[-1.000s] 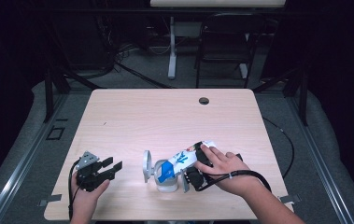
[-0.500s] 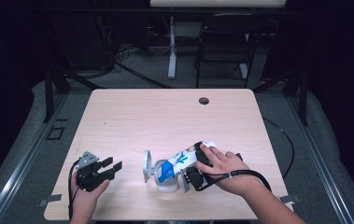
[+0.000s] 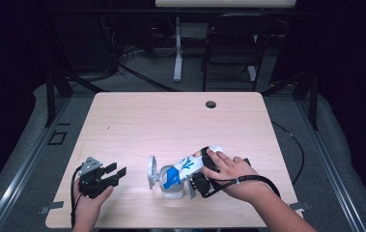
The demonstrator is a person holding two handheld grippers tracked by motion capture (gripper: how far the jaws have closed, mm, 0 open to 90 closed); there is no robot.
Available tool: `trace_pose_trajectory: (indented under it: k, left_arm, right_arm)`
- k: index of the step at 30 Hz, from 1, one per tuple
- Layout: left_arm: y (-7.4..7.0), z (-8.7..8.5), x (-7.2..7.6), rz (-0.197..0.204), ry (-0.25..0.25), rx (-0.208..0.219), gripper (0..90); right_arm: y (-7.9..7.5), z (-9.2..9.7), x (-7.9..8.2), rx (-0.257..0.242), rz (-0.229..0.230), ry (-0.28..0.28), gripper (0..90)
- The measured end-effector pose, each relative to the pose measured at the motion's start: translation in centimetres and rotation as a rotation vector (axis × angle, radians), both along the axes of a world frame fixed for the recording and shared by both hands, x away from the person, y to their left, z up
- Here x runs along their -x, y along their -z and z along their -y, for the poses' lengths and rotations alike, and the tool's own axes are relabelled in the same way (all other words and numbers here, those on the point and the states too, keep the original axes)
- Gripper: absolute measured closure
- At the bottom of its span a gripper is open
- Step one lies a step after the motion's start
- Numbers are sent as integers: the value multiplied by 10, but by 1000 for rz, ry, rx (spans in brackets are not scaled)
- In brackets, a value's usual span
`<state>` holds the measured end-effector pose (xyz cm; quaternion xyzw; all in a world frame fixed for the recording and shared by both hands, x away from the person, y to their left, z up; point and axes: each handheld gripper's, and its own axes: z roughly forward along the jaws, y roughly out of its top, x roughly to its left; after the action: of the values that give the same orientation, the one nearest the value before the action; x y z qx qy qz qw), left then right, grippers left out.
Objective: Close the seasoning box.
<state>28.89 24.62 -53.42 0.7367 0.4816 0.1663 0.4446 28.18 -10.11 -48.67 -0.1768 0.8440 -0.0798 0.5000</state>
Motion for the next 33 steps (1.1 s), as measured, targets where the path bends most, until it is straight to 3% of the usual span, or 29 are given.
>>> trace_pose_trajectory:
  k: [12,33]
  left_arm:
    - [0,0,0,0,1,1,522]
    - [-1,0,0,-3,-1,-3,523]
  right_arm:
    - [-2,-1,1,23,11,2,419]
    - [-2,-1,0,18,9,-10,421]
